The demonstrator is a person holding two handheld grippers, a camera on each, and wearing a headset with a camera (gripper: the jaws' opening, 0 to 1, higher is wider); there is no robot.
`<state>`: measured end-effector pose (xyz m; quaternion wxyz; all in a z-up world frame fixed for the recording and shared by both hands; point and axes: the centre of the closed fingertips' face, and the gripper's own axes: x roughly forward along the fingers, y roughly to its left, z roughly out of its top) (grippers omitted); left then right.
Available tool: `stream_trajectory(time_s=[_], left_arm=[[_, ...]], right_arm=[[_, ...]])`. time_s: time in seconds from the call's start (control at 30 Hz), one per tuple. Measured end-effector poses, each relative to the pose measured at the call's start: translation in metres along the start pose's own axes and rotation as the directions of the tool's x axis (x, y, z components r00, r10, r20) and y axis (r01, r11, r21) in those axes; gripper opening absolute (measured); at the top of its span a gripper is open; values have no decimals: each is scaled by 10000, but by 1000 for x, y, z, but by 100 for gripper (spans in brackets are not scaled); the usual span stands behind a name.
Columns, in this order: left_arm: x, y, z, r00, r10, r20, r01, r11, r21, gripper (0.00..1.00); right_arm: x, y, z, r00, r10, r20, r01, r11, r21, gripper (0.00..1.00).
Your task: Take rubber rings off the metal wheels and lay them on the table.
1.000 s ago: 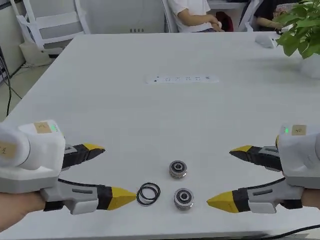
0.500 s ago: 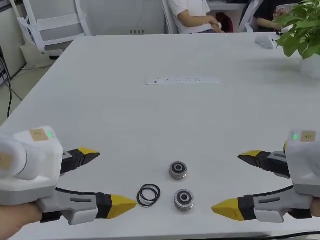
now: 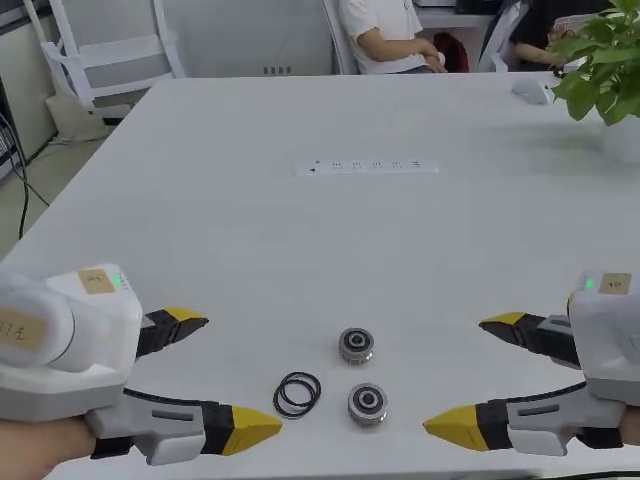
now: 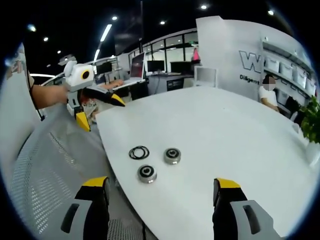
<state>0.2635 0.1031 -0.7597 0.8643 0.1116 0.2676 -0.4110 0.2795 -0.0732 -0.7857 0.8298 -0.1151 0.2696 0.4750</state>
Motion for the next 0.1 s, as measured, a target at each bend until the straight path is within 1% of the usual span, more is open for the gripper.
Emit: stream_trajectory(time_s=[0.1], left_arm=[[0, 0, 1, 10000, 26, 46, -26, 10000, -66, 85]], right_arm=[[-1, 0, -1, 10000, -12, -33, 12, 10000, 15, 85]])
